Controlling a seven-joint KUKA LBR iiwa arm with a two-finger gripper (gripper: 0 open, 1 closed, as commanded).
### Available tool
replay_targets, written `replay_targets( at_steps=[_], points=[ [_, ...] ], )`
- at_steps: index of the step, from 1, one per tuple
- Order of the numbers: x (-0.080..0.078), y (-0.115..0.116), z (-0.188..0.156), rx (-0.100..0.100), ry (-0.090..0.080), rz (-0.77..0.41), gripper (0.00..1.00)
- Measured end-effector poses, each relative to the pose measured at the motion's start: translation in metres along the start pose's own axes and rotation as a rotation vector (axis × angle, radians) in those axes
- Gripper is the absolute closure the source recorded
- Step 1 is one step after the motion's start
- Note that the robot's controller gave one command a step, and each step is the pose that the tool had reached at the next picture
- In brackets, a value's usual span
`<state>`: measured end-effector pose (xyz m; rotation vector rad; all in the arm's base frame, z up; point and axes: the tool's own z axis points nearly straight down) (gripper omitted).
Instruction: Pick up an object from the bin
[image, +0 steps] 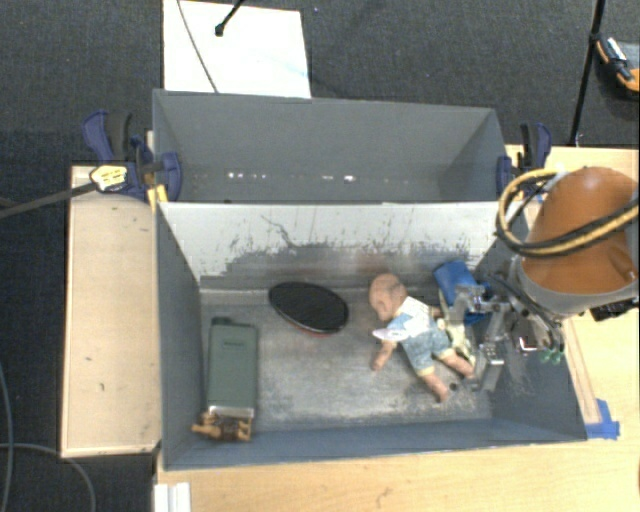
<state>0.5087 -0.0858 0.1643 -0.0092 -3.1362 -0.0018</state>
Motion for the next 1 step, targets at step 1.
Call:
replay_targets(
  at_steps=[1],
  points=[
    [-0.0016, 0.0002, -0.0044, 0.001, -0.008, -0.003, 0.00]
  ],
)
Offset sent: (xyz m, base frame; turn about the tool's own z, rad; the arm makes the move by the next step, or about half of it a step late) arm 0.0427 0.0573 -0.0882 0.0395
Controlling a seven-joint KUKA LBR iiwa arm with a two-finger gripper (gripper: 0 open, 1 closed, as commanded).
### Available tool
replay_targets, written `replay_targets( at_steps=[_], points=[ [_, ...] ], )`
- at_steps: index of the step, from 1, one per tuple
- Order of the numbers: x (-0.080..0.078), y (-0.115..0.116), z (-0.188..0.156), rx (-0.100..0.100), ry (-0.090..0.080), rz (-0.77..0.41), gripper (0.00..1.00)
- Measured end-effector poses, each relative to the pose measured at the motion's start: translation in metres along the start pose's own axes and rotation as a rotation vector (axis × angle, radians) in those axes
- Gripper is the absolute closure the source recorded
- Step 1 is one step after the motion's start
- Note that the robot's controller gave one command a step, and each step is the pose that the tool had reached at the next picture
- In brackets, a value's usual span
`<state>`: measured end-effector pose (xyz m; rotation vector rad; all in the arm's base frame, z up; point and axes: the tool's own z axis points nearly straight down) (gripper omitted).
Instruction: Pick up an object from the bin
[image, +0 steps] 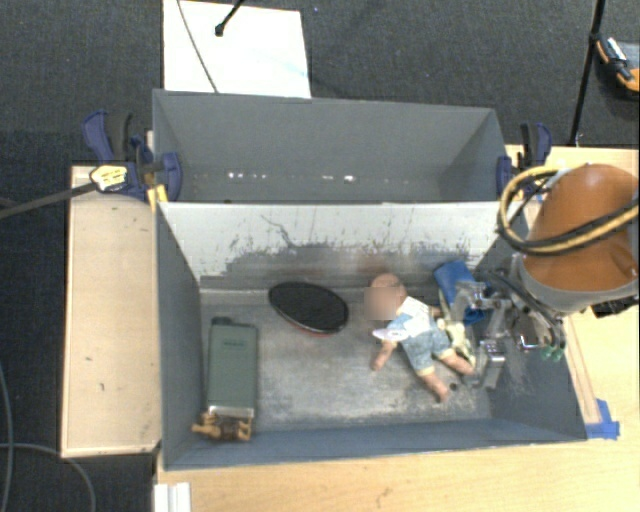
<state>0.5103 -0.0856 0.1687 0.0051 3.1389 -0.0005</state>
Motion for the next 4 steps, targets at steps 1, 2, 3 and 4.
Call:
replay_targets(
  at_steps=[1, 2, 3, 4],
  points=[
    [-0.028, 0.035, 0.054, 0.000, -0.007, 0.029, 0.00],
    [-0.014, 0.071, 0.095, 0.000, -0.013, 0.082, 1.00],
    [-0.014, 0.071, 0.095, 0.000, -0.013, 0.081, 1.00],
    [-0.012, 0.070, 0.093, 0.000, -0.010, 0.080, 1.00]
  ],
)
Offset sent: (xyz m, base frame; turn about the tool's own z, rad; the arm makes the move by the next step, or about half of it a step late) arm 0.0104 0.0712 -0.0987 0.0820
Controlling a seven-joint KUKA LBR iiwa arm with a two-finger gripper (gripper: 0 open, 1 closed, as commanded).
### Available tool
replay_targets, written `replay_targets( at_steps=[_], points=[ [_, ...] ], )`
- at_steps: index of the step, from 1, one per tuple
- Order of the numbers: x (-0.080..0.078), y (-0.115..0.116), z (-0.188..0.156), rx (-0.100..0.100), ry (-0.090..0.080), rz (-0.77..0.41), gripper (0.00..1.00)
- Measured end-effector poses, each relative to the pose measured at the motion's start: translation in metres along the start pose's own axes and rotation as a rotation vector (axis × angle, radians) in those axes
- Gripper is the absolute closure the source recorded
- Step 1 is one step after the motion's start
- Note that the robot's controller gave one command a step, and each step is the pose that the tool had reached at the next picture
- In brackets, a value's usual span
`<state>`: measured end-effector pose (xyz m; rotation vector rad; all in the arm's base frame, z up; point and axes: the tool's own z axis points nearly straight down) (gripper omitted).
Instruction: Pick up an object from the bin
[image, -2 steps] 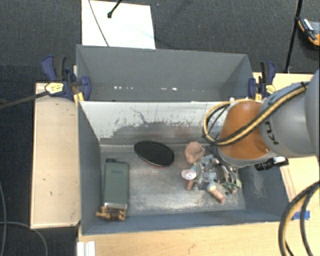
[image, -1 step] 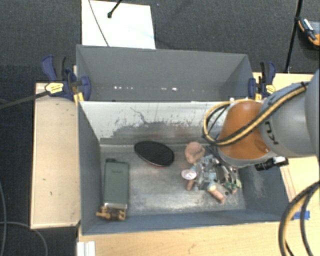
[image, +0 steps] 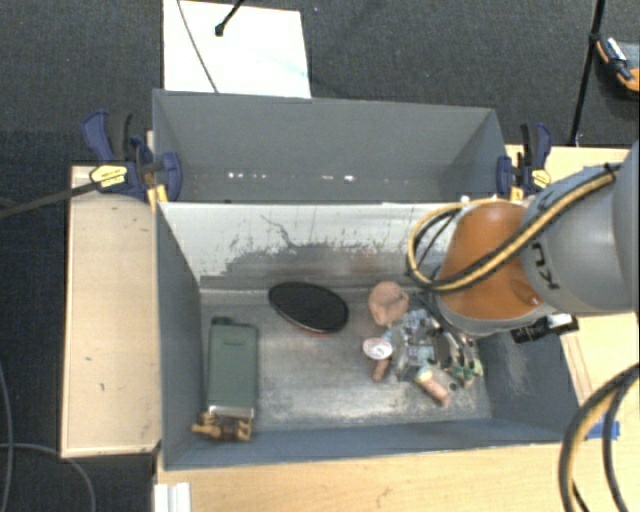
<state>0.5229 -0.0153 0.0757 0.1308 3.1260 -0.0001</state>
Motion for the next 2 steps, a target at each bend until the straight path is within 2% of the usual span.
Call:
replay_targets(
  at_steps=[1, 2],
  points=[
    [-0.031, 0.006, -0.053, 0.000, 0.005, 0.000, 1.00],
    [-0.044, 0.044, -0.085, 0.000, 0.011, -0.006, 0.00]
  ],
)
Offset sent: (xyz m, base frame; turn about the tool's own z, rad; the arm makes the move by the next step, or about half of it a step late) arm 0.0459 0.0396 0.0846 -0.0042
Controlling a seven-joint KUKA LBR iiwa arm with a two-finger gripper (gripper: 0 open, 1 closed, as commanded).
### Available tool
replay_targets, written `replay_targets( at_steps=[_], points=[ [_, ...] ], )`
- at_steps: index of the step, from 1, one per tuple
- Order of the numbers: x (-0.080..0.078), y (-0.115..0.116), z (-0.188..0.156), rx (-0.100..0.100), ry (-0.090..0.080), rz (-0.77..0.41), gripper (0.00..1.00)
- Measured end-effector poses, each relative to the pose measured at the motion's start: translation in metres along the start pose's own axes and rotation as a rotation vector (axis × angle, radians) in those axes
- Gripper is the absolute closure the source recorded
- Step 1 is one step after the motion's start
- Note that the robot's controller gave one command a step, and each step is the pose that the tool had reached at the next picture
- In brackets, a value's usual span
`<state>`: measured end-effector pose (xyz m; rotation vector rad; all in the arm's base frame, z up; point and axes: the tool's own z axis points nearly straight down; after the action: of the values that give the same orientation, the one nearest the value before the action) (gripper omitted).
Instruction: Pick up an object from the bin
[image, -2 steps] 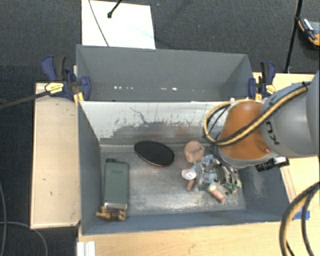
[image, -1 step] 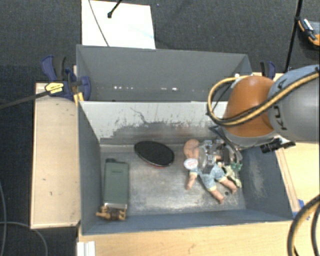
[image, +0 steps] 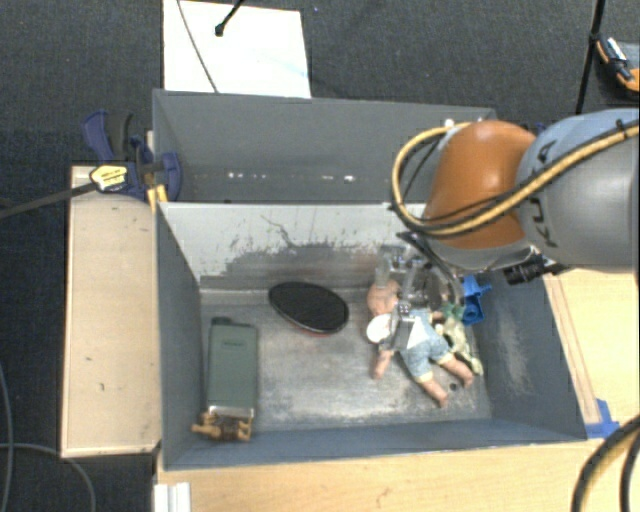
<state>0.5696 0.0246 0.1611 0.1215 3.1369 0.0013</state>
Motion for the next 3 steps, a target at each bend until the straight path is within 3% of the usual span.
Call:
replay_targets(
  at_steps=[1, 2, 3],
  points=[
    [0.000, 0.000, 0.000, 0.001, 0.000, -0.001, 0.00],
    [-0.007, -0.010, 0.015, -0.002, -0.004, 0.096, 0.00],
    [0.004, -0.046, 0.048, 0.000, -0.001, 0.326, 0.00]
  ],
)
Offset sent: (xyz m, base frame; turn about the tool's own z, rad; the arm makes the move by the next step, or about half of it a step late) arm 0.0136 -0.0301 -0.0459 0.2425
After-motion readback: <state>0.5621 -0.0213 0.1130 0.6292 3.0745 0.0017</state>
